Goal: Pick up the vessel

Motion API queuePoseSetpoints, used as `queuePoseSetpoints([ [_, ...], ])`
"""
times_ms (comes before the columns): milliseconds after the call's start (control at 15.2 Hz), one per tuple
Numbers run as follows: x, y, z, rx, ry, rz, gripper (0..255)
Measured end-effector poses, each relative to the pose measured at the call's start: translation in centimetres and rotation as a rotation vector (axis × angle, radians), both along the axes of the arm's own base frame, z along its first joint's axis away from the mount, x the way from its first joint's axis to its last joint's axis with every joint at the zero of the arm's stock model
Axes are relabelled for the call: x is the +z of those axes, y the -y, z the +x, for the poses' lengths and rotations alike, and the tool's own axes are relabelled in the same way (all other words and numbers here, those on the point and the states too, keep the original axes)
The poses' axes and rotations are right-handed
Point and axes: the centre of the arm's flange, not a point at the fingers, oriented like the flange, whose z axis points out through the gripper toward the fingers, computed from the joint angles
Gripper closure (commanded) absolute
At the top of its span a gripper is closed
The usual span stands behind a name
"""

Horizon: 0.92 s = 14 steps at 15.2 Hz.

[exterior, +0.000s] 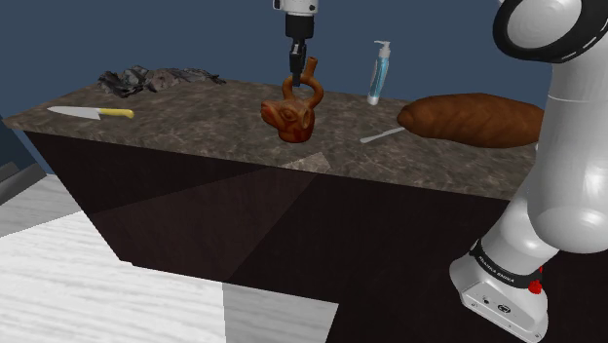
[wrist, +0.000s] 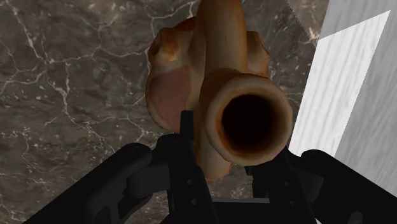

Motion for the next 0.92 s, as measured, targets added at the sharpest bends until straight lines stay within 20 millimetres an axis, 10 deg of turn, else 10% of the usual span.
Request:
queuePoseSetpoints([
  [924,5.6,0.0,0.1,0.0,-0.003,-0.001,255],
])
